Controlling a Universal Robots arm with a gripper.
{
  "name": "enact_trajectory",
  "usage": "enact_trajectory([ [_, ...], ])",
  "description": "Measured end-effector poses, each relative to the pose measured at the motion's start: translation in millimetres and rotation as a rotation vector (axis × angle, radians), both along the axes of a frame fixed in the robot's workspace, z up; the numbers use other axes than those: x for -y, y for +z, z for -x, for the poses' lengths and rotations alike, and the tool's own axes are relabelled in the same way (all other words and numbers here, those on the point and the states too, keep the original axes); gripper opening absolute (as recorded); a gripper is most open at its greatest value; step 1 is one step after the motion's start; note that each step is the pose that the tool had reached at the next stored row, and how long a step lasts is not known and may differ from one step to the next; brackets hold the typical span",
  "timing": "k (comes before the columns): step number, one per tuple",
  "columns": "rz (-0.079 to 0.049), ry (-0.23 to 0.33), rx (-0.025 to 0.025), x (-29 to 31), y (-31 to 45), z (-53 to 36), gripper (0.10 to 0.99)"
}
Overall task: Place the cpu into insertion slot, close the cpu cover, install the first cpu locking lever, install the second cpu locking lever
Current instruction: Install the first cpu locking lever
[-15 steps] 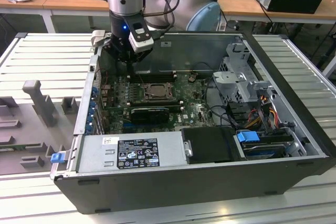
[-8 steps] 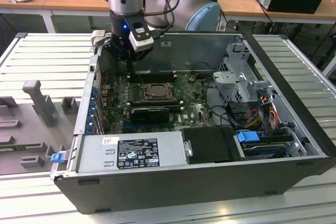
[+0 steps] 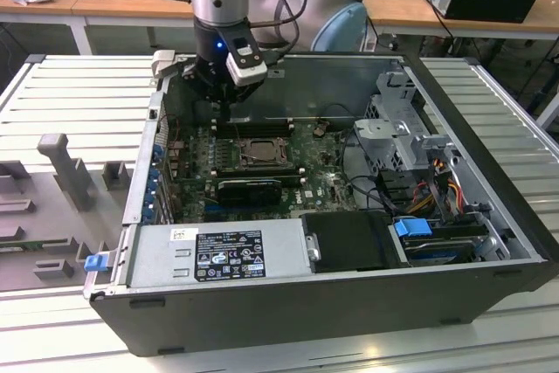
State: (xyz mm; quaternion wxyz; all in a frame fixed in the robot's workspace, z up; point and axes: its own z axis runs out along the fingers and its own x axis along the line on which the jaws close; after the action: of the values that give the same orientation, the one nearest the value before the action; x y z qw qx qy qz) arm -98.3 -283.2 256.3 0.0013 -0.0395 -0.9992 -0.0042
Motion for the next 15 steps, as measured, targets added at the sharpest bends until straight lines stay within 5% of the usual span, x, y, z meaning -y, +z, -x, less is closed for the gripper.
enact_trajectory([
  [3, -0.001, 0.005, 0.0, 0.0, -3.9, -26.0, 0.106],
  [4, -0.011, 0.006, -0.0001, 0.1, -4.5, -37.9, 0.106],
  [7, -0.081, 0.007, 0.0002, 1.1, -5.0, -49.9, 0.106],
  [11, -0.084, 0.008, 0.0161, 3.8, -11.6, -49.6, 0.106],
  [13, -0.084, 0.008, 0.0305, 4.8, -15.4, -49.4, 0.106],
  [15, -0.084, 0.008, 0.033, 4.9, -19.1, -49.3, 0.106],
])
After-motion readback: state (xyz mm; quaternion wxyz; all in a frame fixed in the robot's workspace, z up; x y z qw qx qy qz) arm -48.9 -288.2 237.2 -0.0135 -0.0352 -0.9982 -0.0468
